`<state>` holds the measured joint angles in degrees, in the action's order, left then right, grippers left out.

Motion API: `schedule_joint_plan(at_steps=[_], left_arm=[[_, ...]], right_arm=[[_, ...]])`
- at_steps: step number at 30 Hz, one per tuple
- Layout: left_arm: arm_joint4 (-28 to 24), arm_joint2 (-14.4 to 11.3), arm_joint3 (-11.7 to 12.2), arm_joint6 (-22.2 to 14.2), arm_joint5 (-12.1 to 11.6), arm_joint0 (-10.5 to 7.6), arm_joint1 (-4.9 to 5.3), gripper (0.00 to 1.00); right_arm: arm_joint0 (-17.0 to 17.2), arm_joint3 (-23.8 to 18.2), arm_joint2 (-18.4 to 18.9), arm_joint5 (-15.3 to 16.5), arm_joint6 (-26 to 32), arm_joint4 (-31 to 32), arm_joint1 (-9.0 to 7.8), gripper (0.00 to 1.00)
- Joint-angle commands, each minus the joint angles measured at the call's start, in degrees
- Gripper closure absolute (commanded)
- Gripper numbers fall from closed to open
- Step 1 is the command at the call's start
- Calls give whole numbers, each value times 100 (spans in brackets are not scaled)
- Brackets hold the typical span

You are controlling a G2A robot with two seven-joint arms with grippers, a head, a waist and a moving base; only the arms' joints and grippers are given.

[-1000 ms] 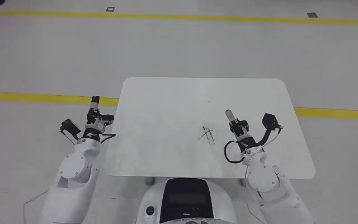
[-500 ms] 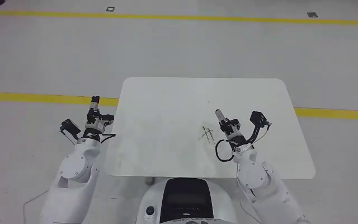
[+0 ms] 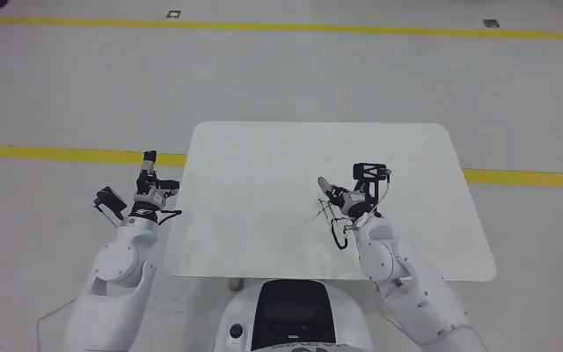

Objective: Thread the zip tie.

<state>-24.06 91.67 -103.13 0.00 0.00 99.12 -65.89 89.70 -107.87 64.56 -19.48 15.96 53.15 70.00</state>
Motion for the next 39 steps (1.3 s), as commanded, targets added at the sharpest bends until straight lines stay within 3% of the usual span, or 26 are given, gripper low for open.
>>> schedule_joint_plan(at_steps=[1, 7, 9, 15, 20, 32, 34, 39], left_arm=[[0, 0, 0, 0, 0, 0, 0, 0], [0, 0, 0, 0, 0, 0, 0, 0], [0, 0, 0, 0, 0, 0, 0, 0], [0, 0, 0, 0, 0, 0, 0, 0], [0, 0, 0, 0, 0, 0, 0, 0], [0, 0, 0, 0, 0, 0, 0, 0], [0, 0, 0, 0, 0, 0, 0, 0], [0, 0, 0, 0, 0, 0, 0, 0]], right_arm=[[4, -5, 1, 0, -19, -36, -3, 0], [4, -5, 1, 0, -19, -36, -3, 0], [-58, -18, -53, 106, 104, 333, -22, 0], [-555, -113, -330, 76, 1476, 1470, -28, 0], [-1201, 351, -751, 0, 2897, 2155, 77, 0], [-1245, 408, -785, 75, 2977, 2268, 82, 0], [-1349, 458, -852, 292, 3324, 2513, 78, 0], [-1887, 673, -1156, 426, 4265, 2822, 184, 0]])
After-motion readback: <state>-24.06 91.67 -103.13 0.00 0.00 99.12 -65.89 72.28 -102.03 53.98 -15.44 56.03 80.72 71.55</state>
